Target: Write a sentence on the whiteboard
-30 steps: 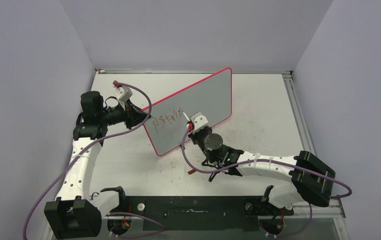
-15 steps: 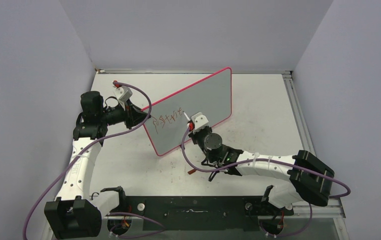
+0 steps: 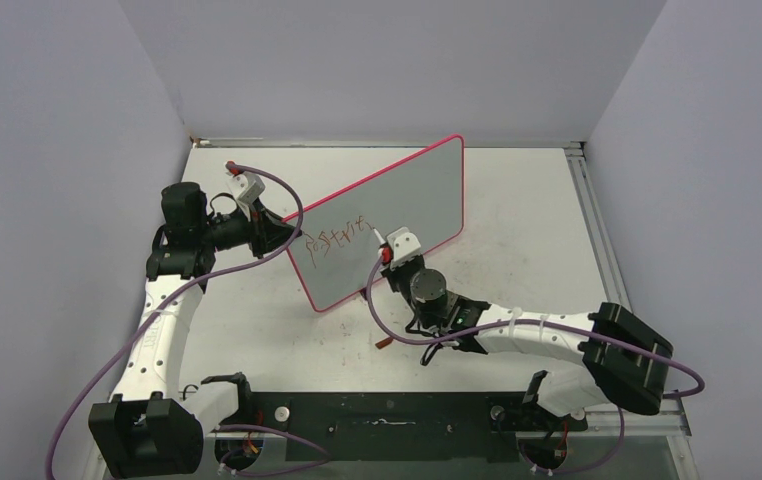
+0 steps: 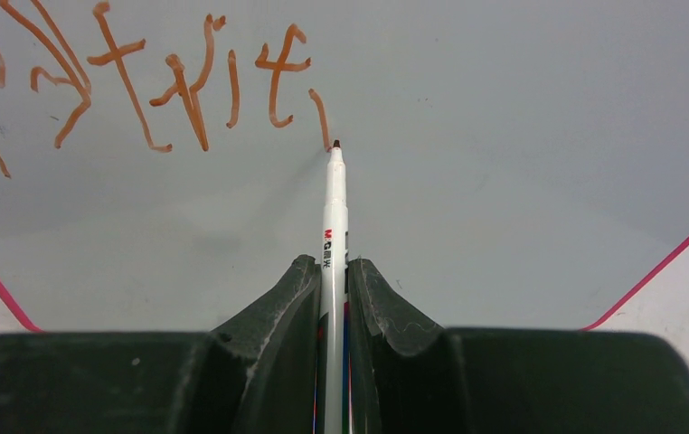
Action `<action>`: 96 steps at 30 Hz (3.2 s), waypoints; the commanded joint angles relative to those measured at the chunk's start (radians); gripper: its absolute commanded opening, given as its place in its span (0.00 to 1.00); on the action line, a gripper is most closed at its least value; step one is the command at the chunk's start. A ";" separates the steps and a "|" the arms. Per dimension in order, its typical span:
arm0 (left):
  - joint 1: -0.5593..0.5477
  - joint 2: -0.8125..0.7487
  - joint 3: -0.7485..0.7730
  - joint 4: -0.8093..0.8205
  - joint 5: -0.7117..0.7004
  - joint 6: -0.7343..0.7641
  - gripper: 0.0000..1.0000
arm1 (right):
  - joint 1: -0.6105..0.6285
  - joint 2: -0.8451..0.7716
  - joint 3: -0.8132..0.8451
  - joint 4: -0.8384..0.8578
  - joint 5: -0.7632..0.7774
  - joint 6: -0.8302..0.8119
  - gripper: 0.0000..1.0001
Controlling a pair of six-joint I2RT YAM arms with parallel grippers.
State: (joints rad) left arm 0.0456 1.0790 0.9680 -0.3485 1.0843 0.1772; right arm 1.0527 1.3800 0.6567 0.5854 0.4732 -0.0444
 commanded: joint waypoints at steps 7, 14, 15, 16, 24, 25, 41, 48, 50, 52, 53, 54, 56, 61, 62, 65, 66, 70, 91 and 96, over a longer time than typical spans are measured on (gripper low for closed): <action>-0.004 0.002 0.011 -0.046 -0.005 0.045 0.00 | -0.015 -0.064 0.032 0.072 0.030 -0.052 0.05; -0.004 0.003 0.012 -0.045 -0.005 0.046 0.00 | -0.041 -0.007 0.071 0.081 0.002 -0.074 0.05; -0.004 0.003 0.012 -0.046 -0.004 0.046 0.00 | -0.042 -0.002 0.073 0.082 0.000 -0.074 0.05; -0.004 0.004 0.012 -0.044 -0.003 0.046 0.00 | -0.045 0.005 0.075 0.080 -0.003 -0.074 0.05; -0.004 0.003 0.013 -0.046 -0.004 0.047 0.00 | -0.048 0.024 0.069 0.042 -0.026 -0.043 0.05; -0.004 0.003 0.014 -0.046 -0.004 0.047 0.00 | -0.047 0.025 0.063 0.036 -0.028 -0.036 0.05; -0.004 -0.001 0.012 -0.046 -0.003 0.046 0.00 | 0.022 0.070 -0.008 -0.017 -0.060 0.097 0.05; -0.004 -0.001 0.012 -0.046 -0.001 0.045 0.00 | 0.051 0.083 -0.017 -0.016 -0.064 0.114 0.05; -0.004 -0.002 0.011 -0.046 -0.001 0.045 0.00 | 0.053 0.076 -0.017 -0.014 -0.061 0.110 0.05; -0.004 -0.002 0.009 -0.043 -0.001 0.046 0.00 | 0.053 0.062 -0.017 -0.013 -0.059 0.104 0.05; -0.004 -0.002 0.010 -0.044 -0.001 0.045 0.00 | 0.053 0.054 -0.017 -0.014 -0.058 0.100 0.05; -0.004 -0.002 0.011 -0.043 -0.002 0.045 0.00 | 0.053 0.041 -0.016 -0.015 -0.057 0.096 0.05; -0.004 -0.003 0.010 -0.044 -0.001 0.045 0.00 | 0.053 0.017 -0.013 -0.021 -0.058 0.089 0.05; -0.004 -0.002 0.011 -0.043 -0.003 0.045 0.00 | 0.053 -0.063 -0.010 -0.050 -0.059 0.081 0.05; -0.004 -0.003 0.010 -0.043 -0.004 0.045 0.00 | 0.053 -0.079 -0.009 -0.057 -0.060 0.080 0.05; -0.004 -0.001 0.011 -0.043 -0.004 0.045 0.00 | 0.041 -0.118 -0.008 -0.081 -0.057 0.067 0.05; -0.004 -0.002 0.010 -0.043 -0.004 0.045 0.00 | 0.034 -0.127 -0.009 -0.087 -0.059 0.061 0.05; -0.004 -0.002 0.010 -0.043 -0.004 0.045 0.00 | -0.013 -0.152 -0.013 -0.099 -0.072 0.052 0.05; -0.004 0.001 0.011 -0.048 -0.009 0.046 0.00 | -0.138 -0.091 0.038 -0.006 -0.130 -0.037 0.05; -0.004 0.004 0.012 -0.048 -0.009 0.047 0.00 | -0.146 -0.079 0.047 0.008 -0.129 -0.047 0.05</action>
State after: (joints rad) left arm 0.0456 1.0771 0.9680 -0.3527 1.0840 0.1768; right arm 0.9157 1.2957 0.6533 0.5213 0.3500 -0.0750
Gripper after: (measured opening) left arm 0.056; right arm 0.149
